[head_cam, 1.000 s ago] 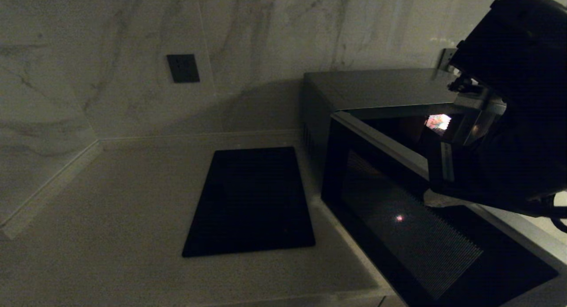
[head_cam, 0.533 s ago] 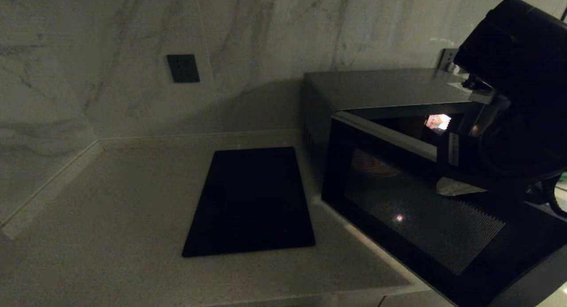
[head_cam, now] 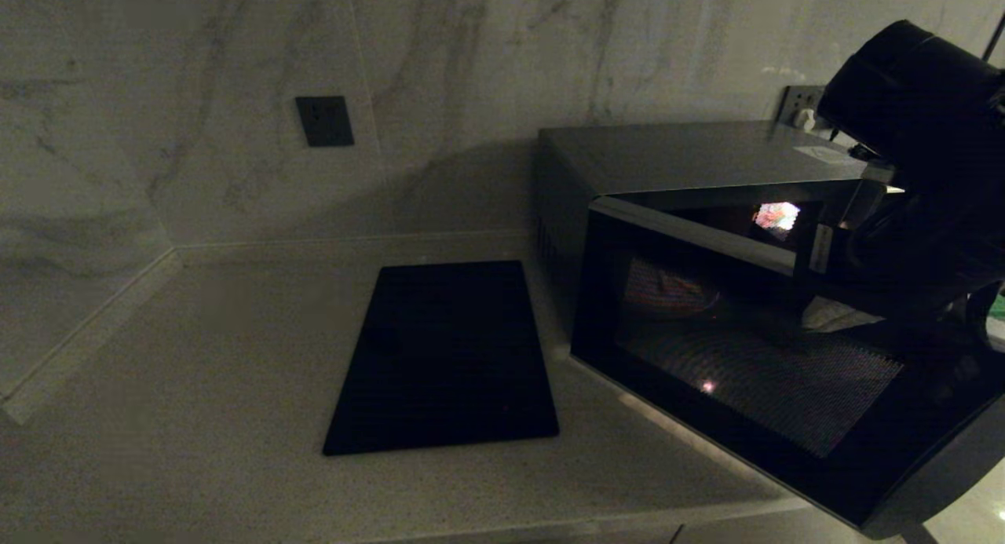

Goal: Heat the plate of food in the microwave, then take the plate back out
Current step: Close the microwave oven

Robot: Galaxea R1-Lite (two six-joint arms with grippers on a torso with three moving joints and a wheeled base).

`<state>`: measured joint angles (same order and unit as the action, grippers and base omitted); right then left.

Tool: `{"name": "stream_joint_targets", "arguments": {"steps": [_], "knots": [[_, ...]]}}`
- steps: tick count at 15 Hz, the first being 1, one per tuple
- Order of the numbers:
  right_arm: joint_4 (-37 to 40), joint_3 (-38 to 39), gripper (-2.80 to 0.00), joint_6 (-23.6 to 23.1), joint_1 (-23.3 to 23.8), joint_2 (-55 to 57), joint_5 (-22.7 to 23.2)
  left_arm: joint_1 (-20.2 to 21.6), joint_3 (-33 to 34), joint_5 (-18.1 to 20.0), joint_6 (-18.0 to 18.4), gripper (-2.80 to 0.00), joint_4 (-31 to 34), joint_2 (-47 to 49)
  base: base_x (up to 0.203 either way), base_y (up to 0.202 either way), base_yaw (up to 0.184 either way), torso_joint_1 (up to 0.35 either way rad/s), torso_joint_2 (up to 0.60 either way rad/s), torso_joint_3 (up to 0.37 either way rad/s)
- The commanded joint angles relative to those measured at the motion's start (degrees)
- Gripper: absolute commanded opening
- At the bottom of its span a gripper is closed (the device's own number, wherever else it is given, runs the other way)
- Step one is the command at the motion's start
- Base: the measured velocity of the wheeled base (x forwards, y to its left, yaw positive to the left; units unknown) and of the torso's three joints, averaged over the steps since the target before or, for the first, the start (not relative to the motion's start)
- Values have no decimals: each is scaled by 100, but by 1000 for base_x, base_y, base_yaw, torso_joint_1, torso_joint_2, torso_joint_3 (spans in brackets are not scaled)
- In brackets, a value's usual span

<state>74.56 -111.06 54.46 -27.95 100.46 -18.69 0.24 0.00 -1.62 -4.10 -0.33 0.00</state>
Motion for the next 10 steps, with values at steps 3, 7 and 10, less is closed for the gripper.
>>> {"name": "stream_joint_targets", "arguments": {"steps": [3, 7, 10], "knots": [[-216, -57, -280, -12, 380, 53, -106, 2, 0, -5, -3, -280, -2, 9, 0, 0, 0, 0, 0, 0], [-414, -74, -280, -75, 684, 192, -319, 2, 0, -5, -3, -280, -2, 9, 0, 0, 0, 0, 0, 0], [-533, -74, -280, -109, 791, 258, -328, 2, 0, -5, -3, -280, -2, 9, 0, 0, 0, 0, 0, 0]]}}
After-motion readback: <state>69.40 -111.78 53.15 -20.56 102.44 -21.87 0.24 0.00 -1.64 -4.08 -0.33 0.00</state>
